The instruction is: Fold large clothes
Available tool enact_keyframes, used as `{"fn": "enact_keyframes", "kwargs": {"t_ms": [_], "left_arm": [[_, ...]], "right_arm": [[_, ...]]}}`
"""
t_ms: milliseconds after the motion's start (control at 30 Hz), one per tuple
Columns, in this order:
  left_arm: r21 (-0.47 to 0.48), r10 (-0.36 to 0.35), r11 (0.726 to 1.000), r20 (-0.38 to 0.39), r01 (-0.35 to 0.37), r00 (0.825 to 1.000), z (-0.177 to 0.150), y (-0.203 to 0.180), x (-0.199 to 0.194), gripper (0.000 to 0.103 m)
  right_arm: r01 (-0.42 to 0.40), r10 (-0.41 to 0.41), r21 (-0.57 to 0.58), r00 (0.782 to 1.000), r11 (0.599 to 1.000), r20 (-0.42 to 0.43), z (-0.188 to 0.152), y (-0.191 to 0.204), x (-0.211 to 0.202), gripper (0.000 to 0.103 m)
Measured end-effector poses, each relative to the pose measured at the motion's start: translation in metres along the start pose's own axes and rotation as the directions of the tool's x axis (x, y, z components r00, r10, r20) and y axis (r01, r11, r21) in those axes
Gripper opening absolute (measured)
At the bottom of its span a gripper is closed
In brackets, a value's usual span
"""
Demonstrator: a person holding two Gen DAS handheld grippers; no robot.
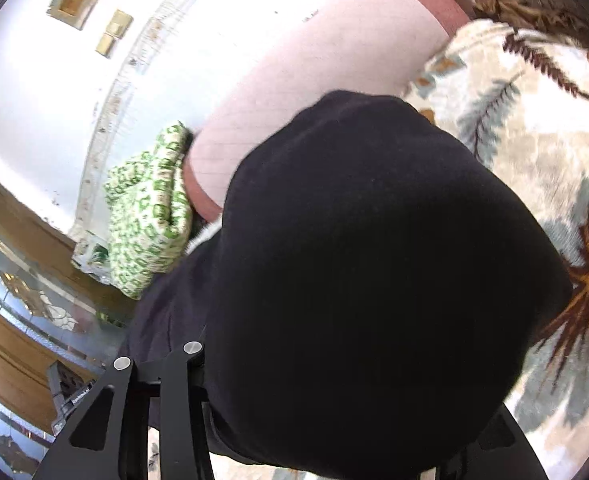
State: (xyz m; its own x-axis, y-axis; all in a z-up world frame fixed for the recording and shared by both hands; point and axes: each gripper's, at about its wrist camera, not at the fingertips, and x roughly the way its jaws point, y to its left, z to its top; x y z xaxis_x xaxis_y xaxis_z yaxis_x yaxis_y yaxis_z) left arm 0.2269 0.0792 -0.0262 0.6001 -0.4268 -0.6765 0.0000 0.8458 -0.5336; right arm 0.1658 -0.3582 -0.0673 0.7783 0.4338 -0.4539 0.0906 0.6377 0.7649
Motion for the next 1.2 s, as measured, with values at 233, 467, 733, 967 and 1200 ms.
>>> {"fn": "enact_keyframes", "kwargs": {"t_ms": [233, 467, 733, 967, 1200], "left_arm": [[0.03, 0.088, 0.996, -0.086, -0.086, 0.992, -0.034, 0.006, -0.013, 0.046], [0.027, 0.106, 0.994, -0.109, -0.103, 0.988, -0.036, 0.021, -0.031, 0.053], [0.019, 0.215, 0.976, 0.122, -0.219, 0.969, -0.008, 0.013, -0.075, 0.063], [0.219, 0.248, 0.935, 0.16, -0.28, 0.955, 0.034, -0.065, -0.01, 0.073], [0.226, 0.404, 0.888, 0.027, -0.4, 0.914, 0.065, -0.029, 0.107, 0.083]], "right_arm": [[0.033, -0.037, -0.048, 0.996, 0.998, -0.08, -0.031, -0.011, -0.025, 0.055], [0.146, -0.137, 0.028, 0.969, 0.989, -0.206, -0.047, -0.061, -0.032, 0.08], [0.407, -0.392, -0.062, 0.905, 0.911, 0.167, -0.02, -0.045, -0.113, 0.081], [0.19, -0.175, -0.264, 0.981, 0.946, 0.081, 0.001, 0.023, -0.017, 0.057], [0.379, -0.39, -0.296, 0.921, 0.877, 0.023, 0.021, -0.005, 0.085, 0.057]]}}
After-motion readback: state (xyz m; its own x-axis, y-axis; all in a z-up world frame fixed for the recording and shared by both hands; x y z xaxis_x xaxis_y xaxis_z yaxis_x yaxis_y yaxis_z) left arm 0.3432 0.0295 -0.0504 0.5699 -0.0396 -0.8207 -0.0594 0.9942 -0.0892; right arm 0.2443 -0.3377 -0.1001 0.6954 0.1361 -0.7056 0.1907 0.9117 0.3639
